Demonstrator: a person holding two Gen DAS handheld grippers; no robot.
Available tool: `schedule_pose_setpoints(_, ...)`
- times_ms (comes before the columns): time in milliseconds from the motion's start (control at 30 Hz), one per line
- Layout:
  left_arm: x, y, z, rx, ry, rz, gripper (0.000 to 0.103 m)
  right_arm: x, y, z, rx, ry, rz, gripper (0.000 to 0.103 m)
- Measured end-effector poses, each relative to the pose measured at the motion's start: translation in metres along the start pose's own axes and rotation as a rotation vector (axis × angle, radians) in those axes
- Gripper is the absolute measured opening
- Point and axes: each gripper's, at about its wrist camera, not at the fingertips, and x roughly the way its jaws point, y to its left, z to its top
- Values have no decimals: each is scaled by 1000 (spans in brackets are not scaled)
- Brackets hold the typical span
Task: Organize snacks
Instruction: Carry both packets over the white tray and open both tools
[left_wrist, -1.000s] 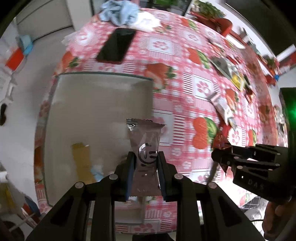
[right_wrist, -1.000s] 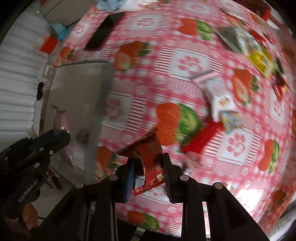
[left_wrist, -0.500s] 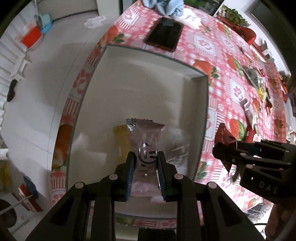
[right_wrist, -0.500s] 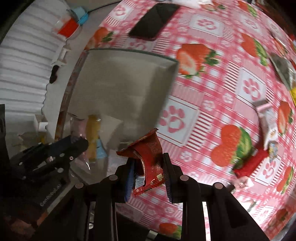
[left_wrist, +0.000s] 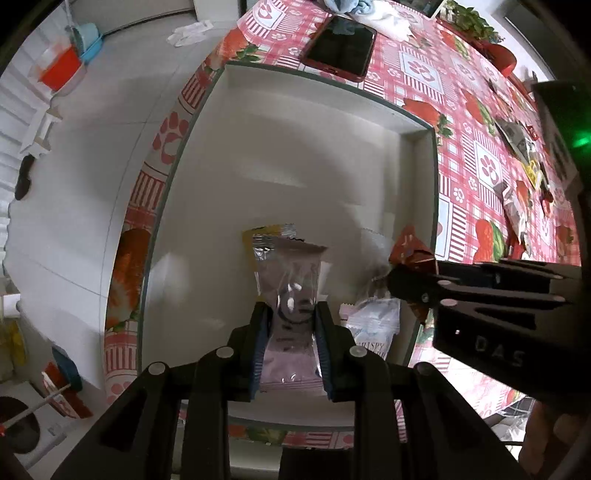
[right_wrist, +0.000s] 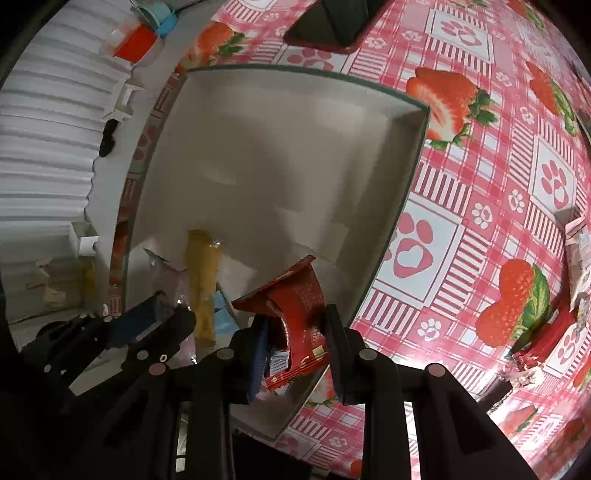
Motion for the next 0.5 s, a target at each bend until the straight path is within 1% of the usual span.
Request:
schedule_pose_setpoints(33, 0, 0, -1, 4, 4, 2, 32, 2, 0, -1, 2, 5, 2, 30)
schedule_pose_setpoints(67, 0, -1, -1, 7, 5, 7, 40, 2, 1, -1, 3, 7, 3, 31)
schedule_pose_setpoints(100, 0, -1, -2, 7, 2, 15, 53, 3, 1, -2, 3, 8, 2, 34)
schedule_pose_setpoints(133, -1, -1, -2, 5, -2, 26, 61, 2, 2, -2, 4, 9, -1, 42)
schedule_pose_setpoints(167, -3, -1, -2, 2, -7, 34, 72, 1, 2, -2, 5, 3, 12, 57)
schedule_pose_setpoints(200, -5, -1, -3, 0, -19, 37, 74, -2, 4, -2, 7, -8, 29, 74)
schedule_pose_setpoints(233, -6, -1, -3, 2, -22, 36, 74, -3, 5, -2, 5, -15, 7, 82)
schedule_pose_setpoints(267, -7, -3, -3, 11, -20, 39, 75, -8, 6, -2, -6, -37, -31, 87)
schedule_pose_setpoints(333, -8, -6, -3, 29, -19, 47, 75, -16, 2, -6, -15, -52, -37, 87)
schedule_pose_setpoints(400, -10, -11, -3, 45, -21, 50, 75, -21, -5, -7, 1, -51, -23, 87)
schedule_pose_setpoints(467, -12, -18, -2, 58, -26, 47, 75, -26, -20, -10, 33, -56, -32, 88)
schedule_pose_setpoints(500, -13, -23, -1, 65, -29, 42, 75, -27, -25, -11, 44, -58, -40, 103)
